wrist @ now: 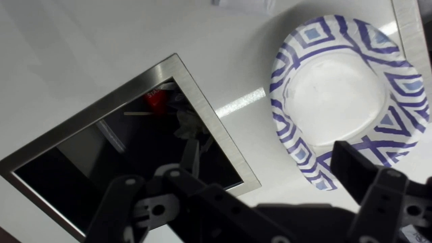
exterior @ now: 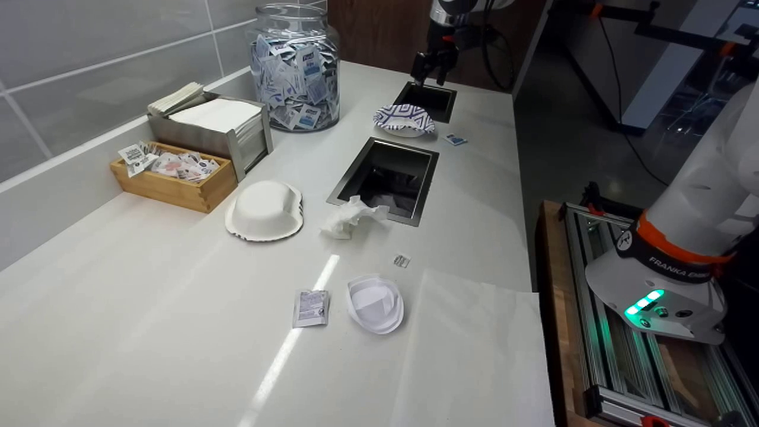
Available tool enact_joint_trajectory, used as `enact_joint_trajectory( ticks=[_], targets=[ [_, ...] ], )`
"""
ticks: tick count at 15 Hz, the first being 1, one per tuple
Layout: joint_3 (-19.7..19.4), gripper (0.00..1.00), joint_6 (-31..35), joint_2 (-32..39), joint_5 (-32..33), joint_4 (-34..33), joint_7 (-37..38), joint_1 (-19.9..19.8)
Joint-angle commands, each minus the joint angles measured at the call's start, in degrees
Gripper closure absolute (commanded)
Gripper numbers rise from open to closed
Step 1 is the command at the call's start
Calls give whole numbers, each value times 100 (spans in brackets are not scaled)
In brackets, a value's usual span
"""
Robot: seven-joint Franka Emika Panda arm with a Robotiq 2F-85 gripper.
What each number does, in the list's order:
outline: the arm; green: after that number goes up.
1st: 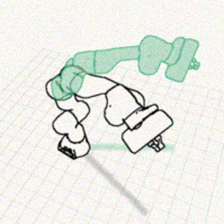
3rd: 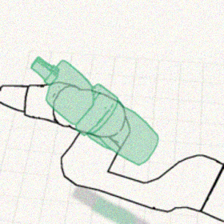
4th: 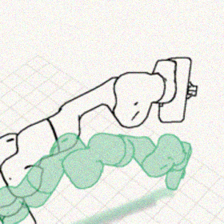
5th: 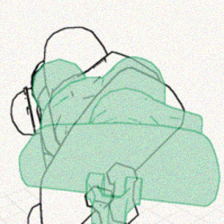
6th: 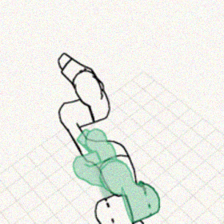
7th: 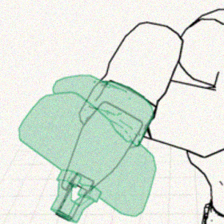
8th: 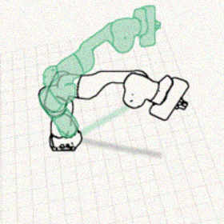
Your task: Pick up the paper bowl, press the paper bowl on the kitchen counter three times and put it into the left bin
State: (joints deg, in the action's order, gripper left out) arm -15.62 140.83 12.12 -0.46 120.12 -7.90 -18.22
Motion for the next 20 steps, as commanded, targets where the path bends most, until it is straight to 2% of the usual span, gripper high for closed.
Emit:
enact_joint_trajectory(
  ticks=[1,5,6,10,15,17,20],
  targets=[
    [162,0,134,490,-178,-387,-366,-55],
    [359,1,173,838,-270,-637,-573,-88],
    [399,4,180,913,-281,-688,-604,-95],
    [535,47,164,1158,-333,-860,-739,-135],
    [588,85,134,1279,-317,-964,-823,-183],
    [592,97,116,1294,-311,-987,-851,-203],
    [602,100,103,1280,-331,-1001,-891,-243]
  ],
)
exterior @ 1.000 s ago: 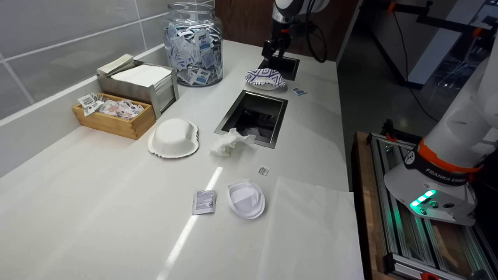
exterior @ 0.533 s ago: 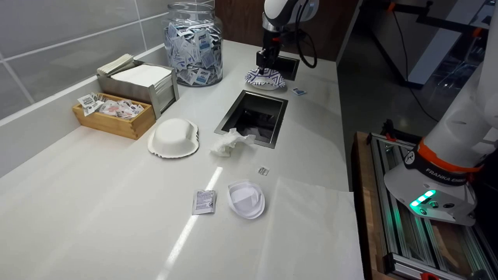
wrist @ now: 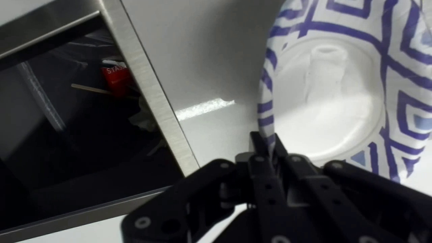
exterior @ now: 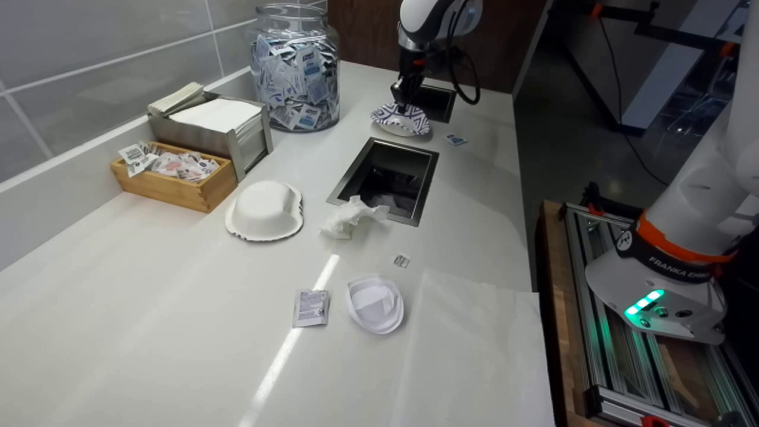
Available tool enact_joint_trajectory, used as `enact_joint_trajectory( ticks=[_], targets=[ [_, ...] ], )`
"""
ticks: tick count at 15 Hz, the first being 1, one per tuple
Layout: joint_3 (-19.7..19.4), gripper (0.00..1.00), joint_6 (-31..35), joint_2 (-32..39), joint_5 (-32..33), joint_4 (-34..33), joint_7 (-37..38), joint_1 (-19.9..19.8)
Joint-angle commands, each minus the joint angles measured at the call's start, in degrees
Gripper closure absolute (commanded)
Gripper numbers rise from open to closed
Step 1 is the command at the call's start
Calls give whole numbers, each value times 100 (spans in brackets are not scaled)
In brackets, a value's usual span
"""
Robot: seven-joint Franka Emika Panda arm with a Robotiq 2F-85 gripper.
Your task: Pick up the paper bowl, press the paper bowl on the kitchen counter three times and put it into the left bin
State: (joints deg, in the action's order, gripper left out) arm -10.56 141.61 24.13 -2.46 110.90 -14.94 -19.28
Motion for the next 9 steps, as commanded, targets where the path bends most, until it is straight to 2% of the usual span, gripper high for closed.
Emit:
enact_joint_trajectory(
  ticks=[1,6,9],
  targets=[
    [95,97,19,67,-126,-76,-200,-143],
    [69,98,-192,-225,-27,28,-251,-98],
    [-168,98,-692,-519,524,65,33,143]
  ],
)
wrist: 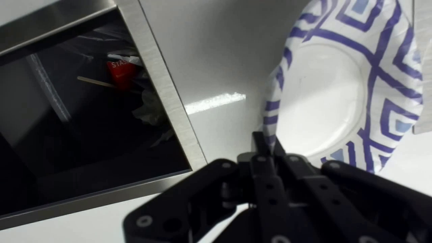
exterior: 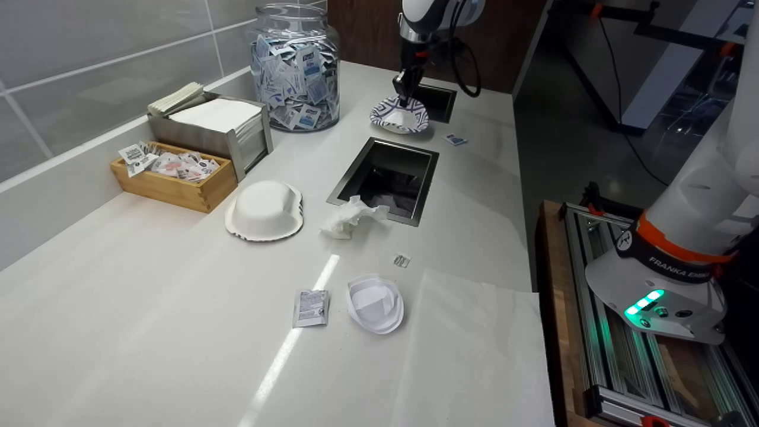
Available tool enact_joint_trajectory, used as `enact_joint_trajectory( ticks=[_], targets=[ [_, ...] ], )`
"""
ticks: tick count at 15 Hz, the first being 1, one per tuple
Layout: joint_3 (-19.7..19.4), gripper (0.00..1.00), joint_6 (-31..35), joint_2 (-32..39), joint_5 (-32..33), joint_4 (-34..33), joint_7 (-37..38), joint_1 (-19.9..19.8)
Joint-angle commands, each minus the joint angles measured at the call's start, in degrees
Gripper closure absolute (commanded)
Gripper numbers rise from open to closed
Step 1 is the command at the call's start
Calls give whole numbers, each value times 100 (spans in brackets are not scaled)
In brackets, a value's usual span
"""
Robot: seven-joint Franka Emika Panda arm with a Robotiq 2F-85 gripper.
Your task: Pick up the paper bowl, press the paper bowl on the kitchen counter three times and put it into the left bin
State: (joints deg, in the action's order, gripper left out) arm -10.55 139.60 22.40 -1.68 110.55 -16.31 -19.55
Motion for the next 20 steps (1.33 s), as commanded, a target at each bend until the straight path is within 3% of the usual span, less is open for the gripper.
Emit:
enact_joint_trajectory(
  ticks=[1,4,7,13,20],
  targets=[
    [-258,99,-645,-419,725,85,303,262],
    [-550,99,-1191,-547,1950,-73,995,594],
    [-589,99,-1260,-447,2781,-208,1490,768],
    [-556,99,-1016,2,3812,-239,2168,1032],
    [-468,99,-988,356,4537,-344,2824,1309]
  ],
)
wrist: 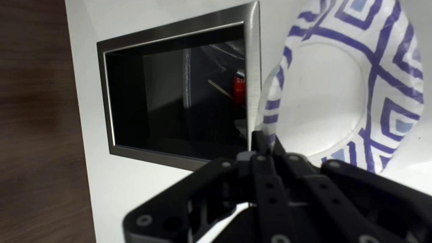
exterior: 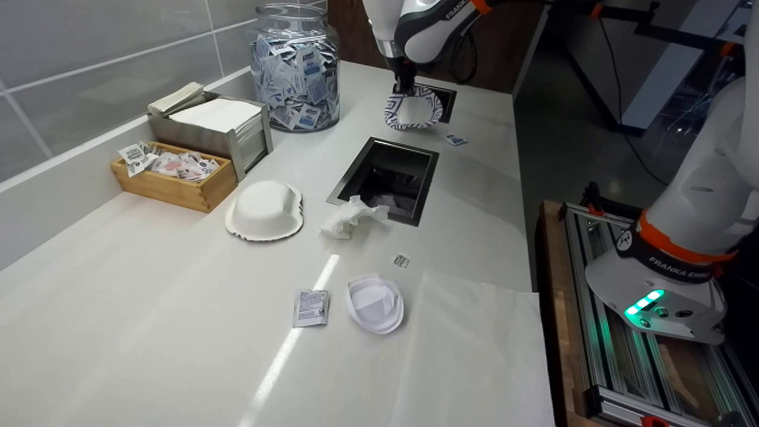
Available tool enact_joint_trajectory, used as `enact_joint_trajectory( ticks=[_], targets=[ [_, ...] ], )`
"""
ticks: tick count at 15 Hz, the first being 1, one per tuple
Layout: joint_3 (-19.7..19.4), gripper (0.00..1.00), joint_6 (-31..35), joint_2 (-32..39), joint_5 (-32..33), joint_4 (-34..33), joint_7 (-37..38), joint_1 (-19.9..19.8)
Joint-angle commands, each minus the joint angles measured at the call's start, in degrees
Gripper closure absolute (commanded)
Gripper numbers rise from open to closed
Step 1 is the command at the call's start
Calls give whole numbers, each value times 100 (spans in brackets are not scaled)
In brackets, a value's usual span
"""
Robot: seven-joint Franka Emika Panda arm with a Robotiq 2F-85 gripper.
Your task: Pick up the paper bowl, press the paper bowl on the kitchen counter three times and put it into the left bin
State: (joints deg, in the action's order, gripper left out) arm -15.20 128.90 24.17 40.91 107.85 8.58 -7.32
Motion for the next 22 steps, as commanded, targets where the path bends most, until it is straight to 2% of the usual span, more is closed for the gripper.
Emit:
enact_joint_trajectory(
  ticks=[1,8,22],
  targets=[
    [16,99,98,202,277,-64,425,97],
    [61,99,154,357,246,-82,645,123],
    [87,99,185,749,117,-279,617,76]
  ],
)
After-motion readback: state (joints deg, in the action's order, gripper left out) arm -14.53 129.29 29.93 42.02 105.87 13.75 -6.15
